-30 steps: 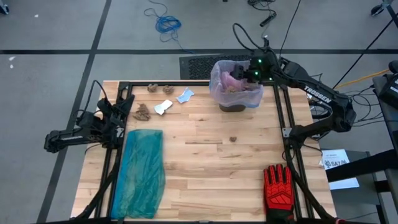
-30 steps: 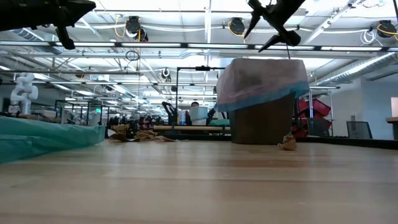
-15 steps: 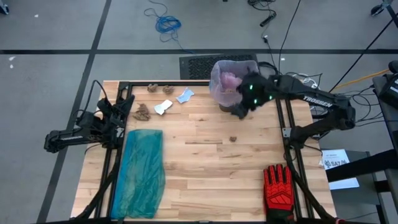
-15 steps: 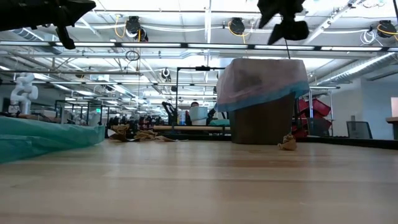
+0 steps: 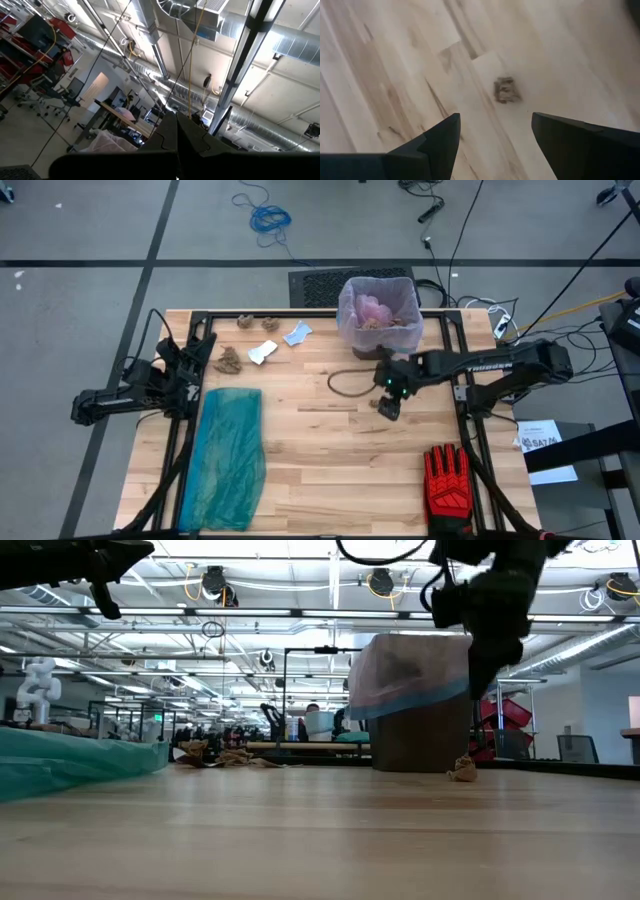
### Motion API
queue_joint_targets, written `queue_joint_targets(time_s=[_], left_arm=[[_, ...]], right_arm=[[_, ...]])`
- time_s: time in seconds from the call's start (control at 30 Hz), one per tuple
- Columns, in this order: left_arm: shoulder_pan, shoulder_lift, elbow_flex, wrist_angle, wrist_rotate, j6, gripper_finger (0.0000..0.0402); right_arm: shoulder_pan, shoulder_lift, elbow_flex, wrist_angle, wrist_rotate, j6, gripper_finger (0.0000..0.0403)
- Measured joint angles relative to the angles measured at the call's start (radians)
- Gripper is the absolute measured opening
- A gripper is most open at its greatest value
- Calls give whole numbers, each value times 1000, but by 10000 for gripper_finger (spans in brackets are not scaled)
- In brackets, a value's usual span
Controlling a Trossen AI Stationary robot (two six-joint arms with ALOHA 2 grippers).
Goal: Place trash/remove bag and relplace
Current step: Put the brown napkin into the trash bin
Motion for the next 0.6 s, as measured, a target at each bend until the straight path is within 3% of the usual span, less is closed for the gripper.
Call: queue_joint_targets(time_s=[0.33, 0.6], left_arm=[[0, 0, 0, 0, -7, -1, 0], [0, 0, 0, -4, -11, -1, 0]], right_arm=[[9, 0, -185, 239, 108, -1, 238], [8, 37, -243, 357, 106, -51, 238]])
